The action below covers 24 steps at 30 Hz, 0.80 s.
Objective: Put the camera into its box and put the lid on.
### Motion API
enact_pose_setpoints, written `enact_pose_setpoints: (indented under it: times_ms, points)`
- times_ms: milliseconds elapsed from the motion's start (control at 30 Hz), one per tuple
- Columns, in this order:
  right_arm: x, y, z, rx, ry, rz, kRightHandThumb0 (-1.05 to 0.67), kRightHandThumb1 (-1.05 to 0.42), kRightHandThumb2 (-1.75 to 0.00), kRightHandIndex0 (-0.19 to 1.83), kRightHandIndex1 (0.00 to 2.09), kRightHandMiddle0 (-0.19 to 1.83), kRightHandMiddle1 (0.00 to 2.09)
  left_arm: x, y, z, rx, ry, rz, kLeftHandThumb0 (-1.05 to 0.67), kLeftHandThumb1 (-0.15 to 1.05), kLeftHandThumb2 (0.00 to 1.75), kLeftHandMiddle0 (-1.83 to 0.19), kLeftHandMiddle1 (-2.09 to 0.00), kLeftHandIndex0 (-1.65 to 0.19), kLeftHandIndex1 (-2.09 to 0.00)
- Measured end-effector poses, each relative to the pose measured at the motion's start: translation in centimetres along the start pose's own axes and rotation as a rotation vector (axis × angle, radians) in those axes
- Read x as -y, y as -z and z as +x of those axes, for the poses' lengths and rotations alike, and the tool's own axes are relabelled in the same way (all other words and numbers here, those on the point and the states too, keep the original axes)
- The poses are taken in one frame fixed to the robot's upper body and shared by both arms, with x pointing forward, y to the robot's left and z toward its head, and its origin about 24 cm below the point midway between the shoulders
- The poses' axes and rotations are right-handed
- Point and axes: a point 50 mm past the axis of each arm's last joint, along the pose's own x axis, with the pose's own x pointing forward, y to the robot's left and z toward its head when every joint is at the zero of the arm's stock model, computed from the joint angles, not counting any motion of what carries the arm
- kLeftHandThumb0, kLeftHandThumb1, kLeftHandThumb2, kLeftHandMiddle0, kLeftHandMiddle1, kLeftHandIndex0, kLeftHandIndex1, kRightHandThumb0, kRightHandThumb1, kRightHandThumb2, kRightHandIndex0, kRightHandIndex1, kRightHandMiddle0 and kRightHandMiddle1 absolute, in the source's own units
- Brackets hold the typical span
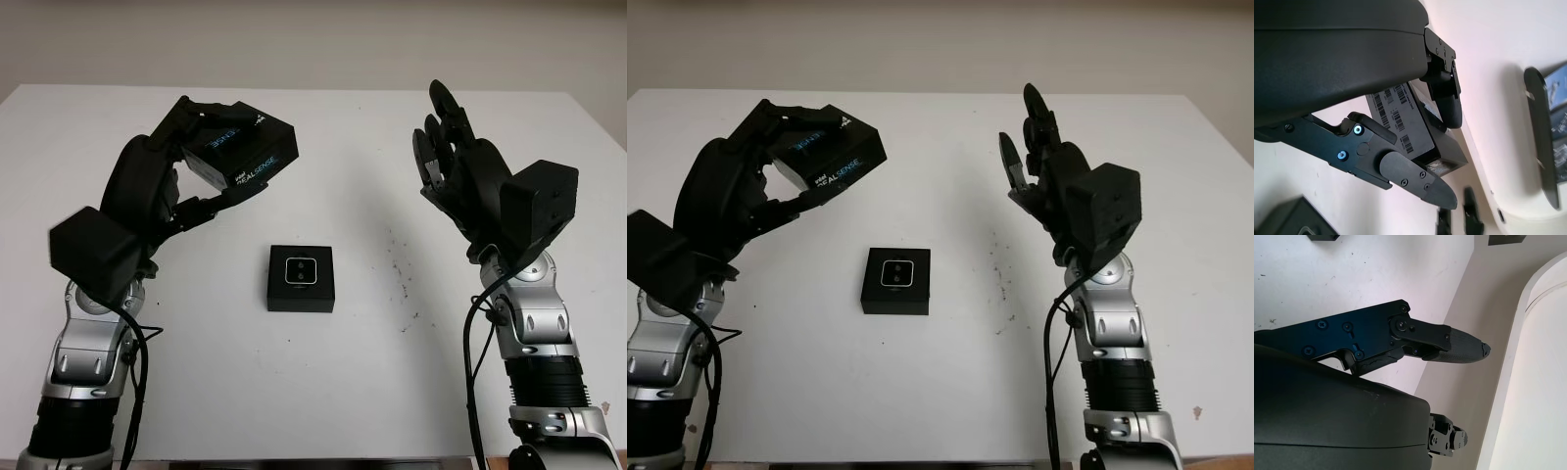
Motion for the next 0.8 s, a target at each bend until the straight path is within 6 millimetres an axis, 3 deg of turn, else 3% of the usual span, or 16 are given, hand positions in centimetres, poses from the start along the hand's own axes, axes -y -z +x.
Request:
enact_pose_setpoints:
  times_ms: [167,300,500,800]
  points:
    - [-0.1,0.1,0.0,-0.002,-0.003,-0.017,-0.59,-1.05,-0.58,-0.08,0.07,-0.17,0.24,0.3,-0.1,-0.2,-0.006,0.205,-0.023,-0.18,1.01,0.06,-0.39,-1.42,-0.29,-1.23]
    - [-0.2,0.2,-0.1,-0.006,-0.014,-0.019,-0.59,-1.05,-0.58,-0.09,0.06,-0.18,0.23,0.8,1.4,-0.3,-0.069,0.325,-0.048,-0.18,1.0,0.05,-0.44,-1.37,-0.39,-1.21]
    - [-0.2,0.2,-0.1,-0.007,-0.025,-0.014,-0.58,-1.05,-0.58,-0.09,0.06,-0.18,0.21,1.9,2.4,0.4,-0.11,0.42,-0.001,-0.23,1.01,0.06,-0.44,-1.44,-0.38,-1.34]
    - [-0.2,0.2,-0.1,-0.008,-0.028,-0.012,-0.58,-1.05,-0.59,-0.09,0.06,-0.16,0.19,3.8,2.5,1.5,-0.033,0.493,0.082,-0.19,1.03,0.06,-0.41,-1.57,-0.34,-1.47]
